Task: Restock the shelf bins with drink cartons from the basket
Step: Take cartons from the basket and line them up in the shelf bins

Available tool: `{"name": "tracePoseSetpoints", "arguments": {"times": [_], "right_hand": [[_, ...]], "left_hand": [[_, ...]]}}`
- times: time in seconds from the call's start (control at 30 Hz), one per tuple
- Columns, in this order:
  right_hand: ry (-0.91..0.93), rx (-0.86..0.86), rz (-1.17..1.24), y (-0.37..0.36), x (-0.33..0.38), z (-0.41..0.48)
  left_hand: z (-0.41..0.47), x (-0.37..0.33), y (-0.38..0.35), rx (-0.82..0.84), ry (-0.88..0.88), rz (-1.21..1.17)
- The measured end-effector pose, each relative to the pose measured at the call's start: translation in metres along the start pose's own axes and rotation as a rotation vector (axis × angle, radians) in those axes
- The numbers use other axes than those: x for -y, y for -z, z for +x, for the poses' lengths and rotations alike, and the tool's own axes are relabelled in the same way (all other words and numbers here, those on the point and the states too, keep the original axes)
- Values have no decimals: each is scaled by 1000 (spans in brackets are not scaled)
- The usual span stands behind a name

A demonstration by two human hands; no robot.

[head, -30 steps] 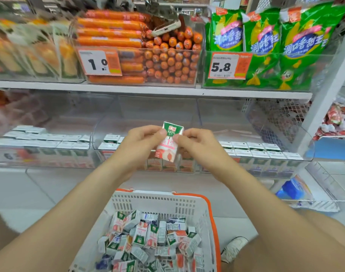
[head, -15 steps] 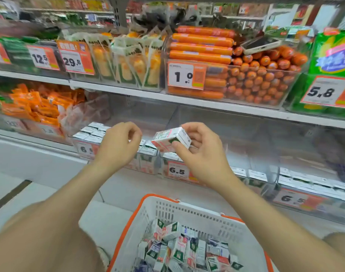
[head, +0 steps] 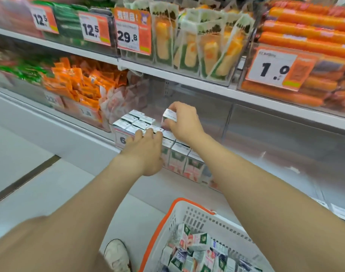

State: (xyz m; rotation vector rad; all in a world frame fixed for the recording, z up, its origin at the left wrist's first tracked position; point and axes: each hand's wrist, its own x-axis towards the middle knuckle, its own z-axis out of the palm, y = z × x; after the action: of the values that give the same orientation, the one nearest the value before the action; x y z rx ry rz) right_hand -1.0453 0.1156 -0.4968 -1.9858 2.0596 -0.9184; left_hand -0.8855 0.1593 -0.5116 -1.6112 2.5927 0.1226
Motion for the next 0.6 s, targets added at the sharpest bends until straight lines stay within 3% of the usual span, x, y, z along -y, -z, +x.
{"name": "tracePoseSetpoints", "arguments": {"times": [0.13, 0.27, 0.37, 0.6], "right_hand": [[-97, 98, 49, -30, -1, 32], [-111, 303, 26, -35, -11, 36], [-62, 337, -49, -24, -10, 26], [207, -112, -201, 30, 9, -88]], "left_hand": [[1, 1, 2, 6, -3, 11], [1, 2, 4, -51, 6, -23], [-1, 1, 6, -81, 7, -36], [-28, -23, 10, -320, -22, -142]]}}
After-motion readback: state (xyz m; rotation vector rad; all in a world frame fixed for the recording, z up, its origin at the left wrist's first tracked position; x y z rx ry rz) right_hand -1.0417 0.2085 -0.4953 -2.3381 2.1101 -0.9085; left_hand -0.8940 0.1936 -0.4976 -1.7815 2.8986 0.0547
